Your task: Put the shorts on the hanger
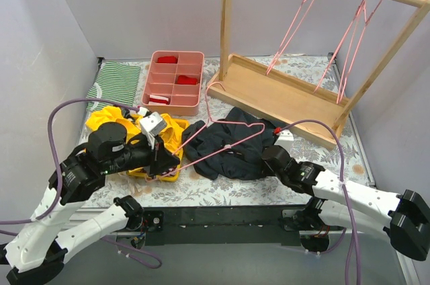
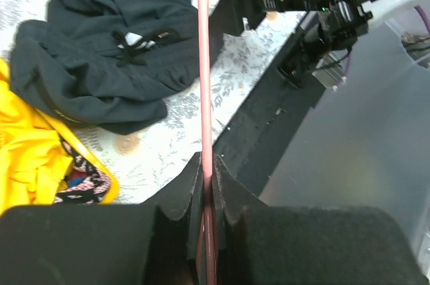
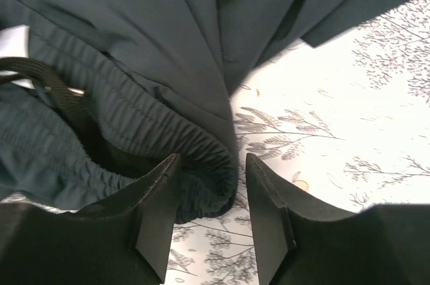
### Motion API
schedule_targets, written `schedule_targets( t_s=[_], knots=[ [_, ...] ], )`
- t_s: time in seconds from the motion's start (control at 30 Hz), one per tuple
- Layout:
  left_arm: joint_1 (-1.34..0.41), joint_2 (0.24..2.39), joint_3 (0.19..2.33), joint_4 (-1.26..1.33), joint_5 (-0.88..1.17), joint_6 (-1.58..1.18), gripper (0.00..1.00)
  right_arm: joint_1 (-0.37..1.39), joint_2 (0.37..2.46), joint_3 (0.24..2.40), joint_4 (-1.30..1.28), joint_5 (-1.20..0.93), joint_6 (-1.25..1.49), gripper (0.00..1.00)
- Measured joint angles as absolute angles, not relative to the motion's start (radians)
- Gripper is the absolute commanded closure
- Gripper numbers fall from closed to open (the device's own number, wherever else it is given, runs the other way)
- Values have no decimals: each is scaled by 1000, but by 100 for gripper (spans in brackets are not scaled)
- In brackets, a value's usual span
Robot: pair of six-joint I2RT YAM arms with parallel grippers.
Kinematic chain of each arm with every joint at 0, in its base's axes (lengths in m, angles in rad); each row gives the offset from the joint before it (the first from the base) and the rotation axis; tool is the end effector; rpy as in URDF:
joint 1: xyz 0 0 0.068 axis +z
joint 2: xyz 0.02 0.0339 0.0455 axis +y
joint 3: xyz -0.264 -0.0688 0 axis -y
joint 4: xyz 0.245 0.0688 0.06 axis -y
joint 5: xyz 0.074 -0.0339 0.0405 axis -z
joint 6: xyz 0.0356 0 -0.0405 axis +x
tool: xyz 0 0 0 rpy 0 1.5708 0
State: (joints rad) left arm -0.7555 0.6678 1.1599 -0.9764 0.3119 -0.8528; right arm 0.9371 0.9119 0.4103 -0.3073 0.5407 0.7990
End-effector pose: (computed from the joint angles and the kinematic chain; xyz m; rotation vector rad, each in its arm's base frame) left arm 0.0622 -0.0736 0.3954 0.1059 2.3003 -1.2470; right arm 0.1179 0.1295 0.1814 0.0936 2.2533 0.2836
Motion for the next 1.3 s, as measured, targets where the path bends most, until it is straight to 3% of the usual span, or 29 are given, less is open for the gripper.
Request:
schedule_targets(
  t_s=[0.2, 0.33, 0.63, 1.3],
  knots=[
    [-756, 755, 1157, -1010, 382, -894, 100, 937, 881, 410, -280, 538, 806, 68],
    [-756, 785, 1118, -1042, 378, -932, 100, 937, 863, 410, -281, 540, 807, 84],
    [-756, 732, 1087, -1076, 351, -973, 100, 937, 847, 410, -289, 555, 803, 99],
    [-756, 807, 1070, -1061, 340, -981, 100, 937, 907, 574, -291, 572, 622, 99]
  ],
)
